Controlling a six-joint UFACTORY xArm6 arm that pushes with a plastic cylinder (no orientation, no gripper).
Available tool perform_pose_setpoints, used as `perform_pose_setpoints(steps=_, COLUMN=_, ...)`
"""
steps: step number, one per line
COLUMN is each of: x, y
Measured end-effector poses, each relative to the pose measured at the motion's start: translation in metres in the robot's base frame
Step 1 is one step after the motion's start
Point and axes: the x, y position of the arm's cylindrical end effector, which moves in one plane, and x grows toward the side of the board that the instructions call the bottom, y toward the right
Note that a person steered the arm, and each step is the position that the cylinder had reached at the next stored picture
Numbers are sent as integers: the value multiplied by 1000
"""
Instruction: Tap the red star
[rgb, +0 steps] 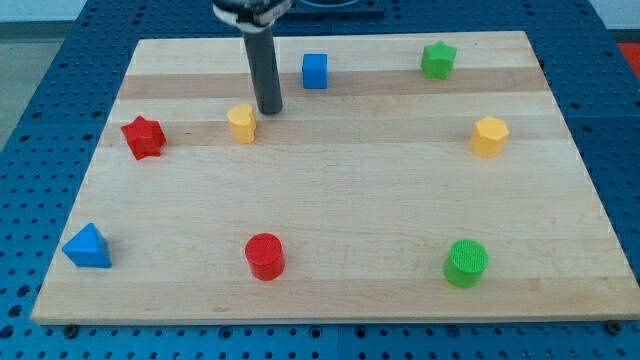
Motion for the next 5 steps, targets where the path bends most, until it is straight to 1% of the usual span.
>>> perform_pose_setpoints(steps=1, x=11, y=-65)
perform_pose_setpoints(steps=2, x=40, y=-40)
perform_pose_setpoints(steps=3, x=54, y=42)
perform_pose_setpoints(steps=4, x=69, y=35)
perform_pose_setpoints(steps=5, x=51, y=-47)
